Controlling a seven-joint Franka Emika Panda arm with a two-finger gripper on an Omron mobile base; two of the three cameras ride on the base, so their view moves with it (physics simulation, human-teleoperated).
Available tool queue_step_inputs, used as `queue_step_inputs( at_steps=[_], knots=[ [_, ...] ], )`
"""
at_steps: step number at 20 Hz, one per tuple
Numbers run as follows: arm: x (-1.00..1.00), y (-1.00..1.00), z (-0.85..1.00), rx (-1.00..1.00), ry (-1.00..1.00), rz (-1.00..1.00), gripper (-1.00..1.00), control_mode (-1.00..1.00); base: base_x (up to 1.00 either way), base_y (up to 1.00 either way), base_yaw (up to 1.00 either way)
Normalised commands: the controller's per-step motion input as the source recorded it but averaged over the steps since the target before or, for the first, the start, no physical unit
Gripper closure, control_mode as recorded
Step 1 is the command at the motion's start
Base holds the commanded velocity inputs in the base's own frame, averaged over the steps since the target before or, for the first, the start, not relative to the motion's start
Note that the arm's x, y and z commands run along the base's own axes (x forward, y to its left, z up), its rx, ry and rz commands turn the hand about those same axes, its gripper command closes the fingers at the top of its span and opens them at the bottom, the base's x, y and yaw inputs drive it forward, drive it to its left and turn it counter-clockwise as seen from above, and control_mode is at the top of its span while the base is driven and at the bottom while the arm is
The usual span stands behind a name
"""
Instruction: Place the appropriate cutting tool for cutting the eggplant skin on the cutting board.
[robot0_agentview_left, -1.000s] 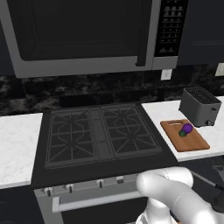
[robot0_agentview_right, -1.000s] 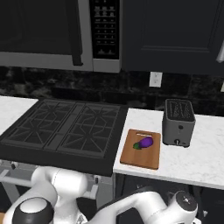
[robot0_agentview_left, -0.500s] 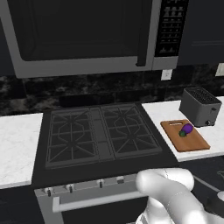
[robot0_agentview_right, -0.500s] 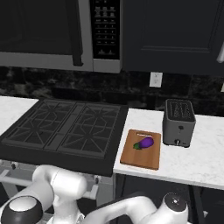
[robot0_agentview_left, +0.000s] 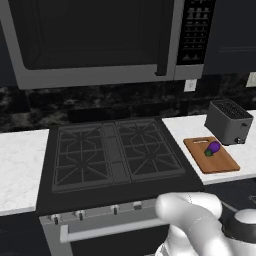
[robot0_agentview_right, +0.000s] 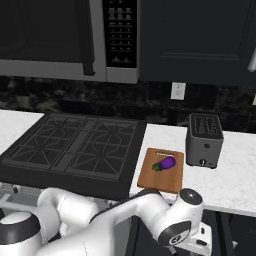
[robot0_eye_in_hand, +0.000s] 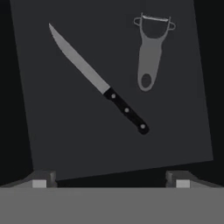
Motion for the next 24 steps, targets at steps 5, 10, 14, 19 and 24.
queue_step_inputs(
  at_steps=[5,10,14,19,24],
  knots=[
    [0.96,0.25,-0.09,0.23,0.00,0.00,-1.00,-1.00,0.00,0.00,0.00],
    [0.47,-0.26,-0.35,0.18,0.00,0.00,-1.00,-1.00,0.00,0.00,0.00],
    [0.00,-0.38,-0.39,0.06,0.00,0.00,-1.00,-1.00,0.00,0.00,0.00],
    [-0.03,-0.53,-0.32,0.00,0.00,0.00,-1.00,-1.00,0.00,0.00,0.00],
    [0.00,-0.13,-0.29,0.00,0.00,-0.03,-1.00,-1.00,0.00,0.00,0.00]
  ],
)
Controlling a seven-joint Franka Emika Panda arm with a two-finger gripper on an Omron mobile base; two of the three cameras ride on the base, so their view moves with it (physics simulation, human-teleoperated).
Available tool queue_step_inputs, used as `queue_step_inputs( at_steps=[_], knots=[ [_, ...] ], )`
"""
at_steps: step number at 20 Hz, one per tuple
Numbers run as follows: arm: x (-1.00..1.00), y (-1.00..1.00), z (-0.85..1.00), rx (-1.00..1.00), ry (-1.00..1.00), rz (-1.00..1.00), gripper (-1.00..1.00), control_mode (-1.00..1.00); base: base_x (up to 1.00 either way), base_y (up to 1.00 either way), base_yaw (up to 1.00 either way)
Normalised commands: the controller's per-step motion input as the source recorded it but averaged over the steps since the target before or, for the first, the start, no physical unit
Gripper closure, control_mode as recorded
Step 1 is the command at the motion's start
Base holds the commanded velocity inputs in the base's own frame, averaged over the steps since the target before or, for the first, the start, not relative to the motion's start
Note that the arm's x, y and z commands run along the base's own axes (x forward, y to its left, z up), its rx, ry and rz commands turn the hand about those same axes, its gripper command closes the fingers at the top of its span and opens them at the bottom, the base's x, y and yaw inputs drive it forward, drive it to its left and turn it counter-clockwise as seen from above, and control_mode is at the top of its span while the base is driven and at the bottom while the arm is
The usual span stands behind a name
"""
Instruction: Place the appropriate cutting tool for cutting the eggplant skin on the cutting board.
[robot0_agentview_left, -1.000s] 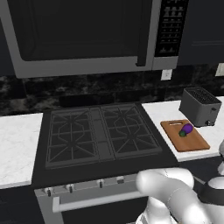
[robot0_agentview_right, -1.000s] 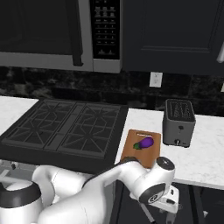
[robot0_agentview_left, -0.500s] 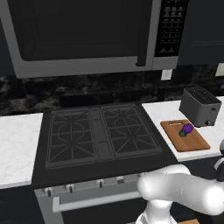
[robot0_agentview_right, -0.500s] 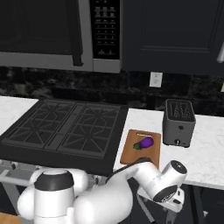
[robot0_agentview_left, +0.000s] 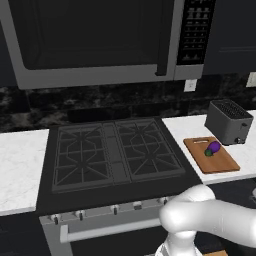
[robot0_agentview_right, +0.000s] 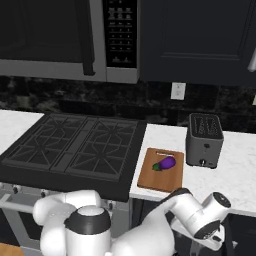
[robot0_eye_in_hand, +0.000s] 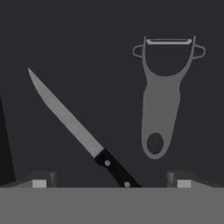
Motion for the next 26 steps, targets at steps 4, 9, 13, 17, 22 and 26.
queue_step_inputs(
  at_steps=[4,9,13,17,22,26],
  knots=[
    [0.00,-0.04,-0.43,0.00,0.00,-0.06,-1.00,-1.00,0.00,0.00,0.00],
    [0.00,0.00,-0.40,-0.01,0.00,-0.09,-1.00,-1.00,0.00,0.00,0.00],
    [0.00,0.00,-0.24,-0.05,0.00,-0.11,-1.00,-1.00,0.00,0.00,0.00],
    [0.00,0.00,-0.18,-0.08,-0.02,-0.11,-1.00,-1.00,0.00,0.00,0.00],
    [0.00,0.00,-0.21,-0.09,-0.05,-0.10,-1.00,-1.00,0.00,0.00,0.00],
    [0.00,0.00,-0.22,-0.09,-0.07,-0.08,-1.00,-1.00,0.00,0.00,0.00]
  ],
)
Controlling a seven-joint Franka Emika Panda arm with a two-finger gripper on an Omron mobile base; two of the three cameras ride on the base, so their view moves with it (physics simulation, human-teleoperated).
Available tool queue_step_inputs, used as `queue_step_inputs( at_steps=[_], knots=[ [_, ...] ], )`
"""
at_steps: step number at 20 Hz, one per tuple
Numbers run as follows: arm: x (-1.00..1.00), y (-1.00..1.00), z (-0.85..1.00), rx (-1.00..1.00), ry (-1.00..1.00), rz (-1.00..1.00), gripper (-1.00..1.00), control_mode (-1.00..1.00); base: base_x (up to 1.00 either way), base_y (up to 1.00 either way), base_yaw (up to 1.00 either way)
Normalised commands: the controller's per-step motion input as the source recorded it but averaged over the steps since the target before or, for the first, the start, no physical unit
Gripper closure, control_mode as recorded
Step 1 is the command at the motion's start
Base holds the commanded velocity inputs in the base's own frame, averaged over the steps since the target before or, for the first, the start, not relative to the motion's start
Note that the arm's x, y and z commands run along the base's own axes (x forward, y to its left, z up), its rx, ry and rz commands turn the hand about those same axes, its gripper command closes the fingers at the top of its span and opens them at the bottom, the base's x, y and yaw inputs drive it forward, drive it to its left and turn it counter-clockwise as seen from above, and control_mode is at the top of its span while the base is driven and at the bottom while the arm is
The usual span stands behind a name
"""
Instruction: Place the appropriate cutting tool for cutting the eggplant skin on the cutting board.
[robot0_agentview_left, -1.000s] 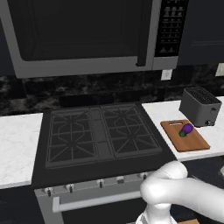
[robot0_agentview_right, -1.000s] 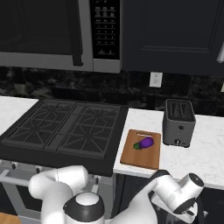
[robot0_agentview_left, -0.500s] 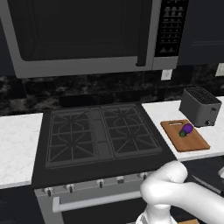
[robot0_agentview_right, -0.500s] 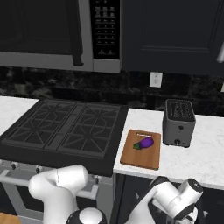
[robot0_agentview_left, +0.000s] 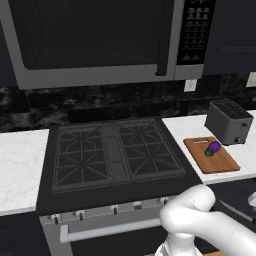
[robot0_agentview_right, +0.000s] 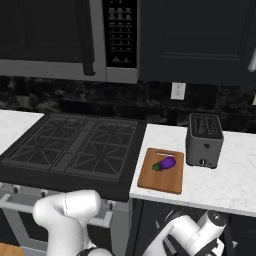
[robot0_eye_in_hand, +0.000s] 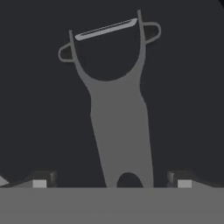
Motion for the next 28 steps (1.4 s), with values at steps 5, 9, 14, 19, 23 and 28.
queue_step_inputs(
  at_steps=[5,9,14,19,23,28],
  knots=[
    [0.02,-0.02,-0.09,-0.07,-0.02,-0.07,-1.00,-1.00,0.00,0.00,0.00],
    [0.00,-0.01,-0.06,-0.06,0.00,-0.06,-1.00,-1.00,0.00,0.00,0.00],
    [0.00,-0.03,-0.01,-0.06,0.00,-0.04,-1.00,-1.00,0.00,0.00,0.00],
    [0.00,-0.03,0.00,-0.05,0.00,-0.02,-1.00,-1.00,0.00,0.00,0.00],
    [0.00,-0.02,0.00,-0.04,0.00,0.00,-1.00,-1.00,0.00,0.00,0.00],
    [0.00,0.00,0.00,-0.02,0.00,0.00,-1.00,-1.00,0.00,0.00,0.00]
  ],
)
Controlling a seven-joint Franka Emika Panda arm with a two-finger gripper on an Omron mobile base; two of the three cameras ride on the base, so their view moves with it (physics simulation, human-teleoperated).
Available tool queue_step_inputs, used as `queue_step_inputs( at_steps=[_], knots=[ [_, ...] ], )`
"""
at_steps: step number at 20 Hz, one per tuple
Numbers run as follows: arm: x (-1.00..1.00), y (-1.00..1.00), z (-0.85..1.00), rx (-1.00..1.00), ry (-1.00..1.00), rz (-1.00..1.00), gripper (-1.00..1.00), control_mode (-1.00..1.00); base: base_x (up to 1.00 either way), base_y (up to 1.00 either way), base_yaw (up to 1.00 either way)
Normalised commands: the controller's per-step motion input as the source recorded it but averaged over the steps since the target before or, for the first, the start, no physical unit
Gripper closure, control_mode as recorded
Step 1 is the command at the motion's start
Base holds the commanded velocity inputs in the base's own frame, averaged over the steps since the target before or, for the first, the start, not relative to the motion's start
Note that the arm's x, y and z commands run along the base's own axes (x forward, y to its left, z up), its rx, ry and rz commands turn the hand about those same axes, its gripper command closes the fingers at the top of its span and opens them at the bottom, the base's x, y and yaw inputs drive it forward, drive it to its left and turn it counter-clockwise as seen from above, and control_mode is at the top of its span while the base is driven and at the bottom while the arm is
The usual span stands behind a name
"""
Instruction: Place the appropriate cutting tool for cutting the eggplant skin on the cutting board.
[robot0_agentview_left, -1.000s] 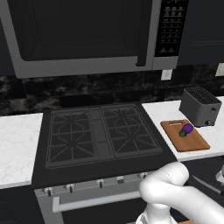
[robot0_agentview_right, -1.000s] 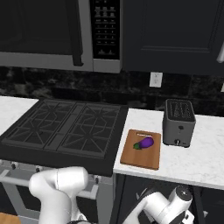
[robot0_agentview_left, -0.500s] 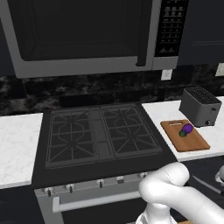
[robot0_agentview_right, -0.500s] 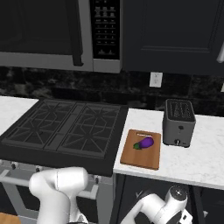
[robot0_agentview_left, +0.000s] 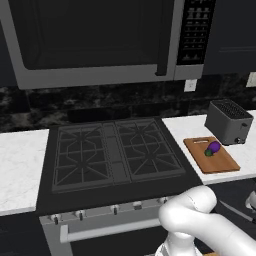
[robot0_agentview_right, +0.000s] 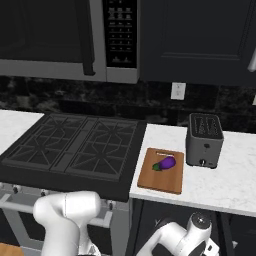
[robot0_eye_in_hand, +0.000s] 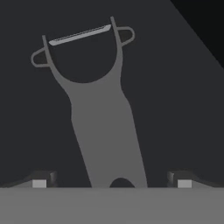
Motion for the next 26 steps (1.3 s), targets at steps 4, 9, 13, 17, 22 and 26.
queue_step_inputs(
  at_steps=[4,9,13,17,22,26],
  knots=[
    [0.00,0.00,-0.02,0.00,0.00,0.00,-1.00,-1.00,0.00,0.00,0.00],
    [0.02,0.00,-0.15,0.00,0.00,0.00,1.00,-1.00,0.00,0.00,0.00],
    [0.02,0.00,-0.23,0.00,0.00,0.00,1.00,-1.00,0.00,0.00,0.00],
    [-0.02,0.00,-0.25,-0.01,0.00,0.00,1.00,-1.00,0.00,0.00,0.00],
    [-0.46,0.08,-0.42,-0.06,-0.04,0.00,1.00,-1.00,0.00,0.00,0.00],
    [-0.65,0.17,0.11,-0.05,-0.12,0.00,1.00,-1.00,0.00,0.00,0.00]
  ],
)
